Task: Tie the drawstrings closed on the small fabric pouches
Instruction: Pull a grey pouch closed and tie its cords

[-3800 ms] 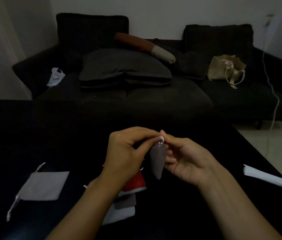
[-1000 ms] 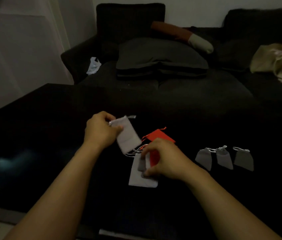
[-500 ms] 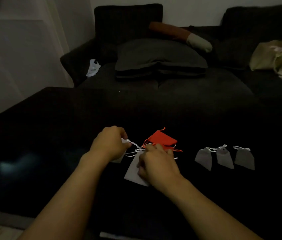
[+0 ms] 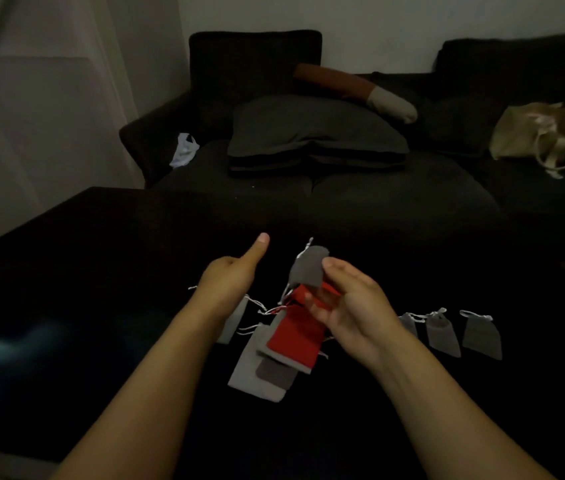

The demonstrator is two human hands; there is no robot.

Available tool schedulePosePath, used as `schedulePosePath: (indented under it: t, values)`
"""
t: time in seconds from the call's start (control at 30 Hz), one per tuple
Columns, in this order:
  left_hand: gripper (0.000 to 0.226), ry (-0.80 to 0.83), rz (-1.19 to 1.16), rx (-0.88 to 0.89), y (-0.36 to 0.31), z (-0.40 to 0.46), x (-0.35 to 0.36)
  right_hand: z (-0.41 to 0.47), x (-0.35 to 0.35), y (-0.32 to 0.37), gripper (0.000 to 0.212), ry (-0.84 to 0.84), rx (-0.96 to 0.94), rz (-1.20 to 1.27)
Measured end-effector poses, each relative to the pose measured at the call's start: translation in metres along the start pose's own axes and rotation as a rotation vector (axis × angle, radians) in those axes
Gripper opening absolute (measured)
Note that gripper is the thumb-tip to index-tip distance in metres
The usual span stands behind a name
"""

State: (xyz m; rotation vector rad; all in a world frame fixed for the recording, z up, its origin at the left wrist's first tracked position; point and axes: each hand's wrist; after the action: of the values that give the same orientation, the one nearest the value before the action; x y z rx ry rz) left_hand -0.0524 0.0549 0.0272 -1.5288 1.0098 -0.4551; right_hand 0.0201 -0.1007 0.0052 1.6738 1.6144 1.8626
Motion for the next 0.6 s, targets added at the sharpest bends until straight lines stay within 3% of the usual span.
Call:
schedulePosePath:
  t: [0.1,0.17,0.2,0.27,0.37,0.47,0.57,0.6]
  values:
    - [0.051,0.285,-0.346,-0.031,-0.01,-0.011,0.032,-0.006,-0.004,0.014,0.013,0.072,-0.053,0.143]
    - [0.029,0.338,-0.532,0.058,-0.012,-0.015,0.061,-0.01,-0.014,0.022,0.014,0.091,-0.079,0.144]
    - [0.02,0.287,-0.569,0.112,-0.012,-0.015,0.069,-0.012,-0.017,0.025,0.014,0.093,-0.075,0.108]
    - [0.013,0.187,-0.507,0.226,-0.012,-0.013,0.076,-0.016,-0.026,0.035,0.011,0.066,-0.077,-0.109]
    - [0.008,0.246,-0.213,0.437,-0.013,-0.004,0.089,-0.02,-0.055,0.064,0.024,-0.059,-0.208,-0.585]
    - [0.007,0.345,-0.01,0.57,-0.015,-0.007,0.105,-0.026,-0.075,0.084,0.034,-0.018,-0.304,-0.607]
    - [0.008,0.379,0.078,0.618,-0.013,-0.008,0.117,-0.026,-0.086,0.09,0.007,-0.013,-0.412,-0.694]
    - [0.009,0.379,0.071,0.614,-0.013,-0.008,0.118,-0.025,-0.088,0.09,0.007,-0.015,-0.431,-0.717]
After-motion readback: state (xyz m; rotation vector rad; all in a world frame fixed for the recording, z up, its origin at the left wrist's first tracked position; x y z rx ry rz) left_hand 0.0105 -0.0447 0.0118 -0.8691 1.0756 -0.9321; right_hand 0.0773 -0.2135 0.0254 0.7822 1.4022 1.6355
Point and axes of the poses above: each hand's wrist, its own z-axis towards the middle knuckle, its own x-axis out of the palm, y = z × x, and after that the axes turned 2 degrees about y, right-handed
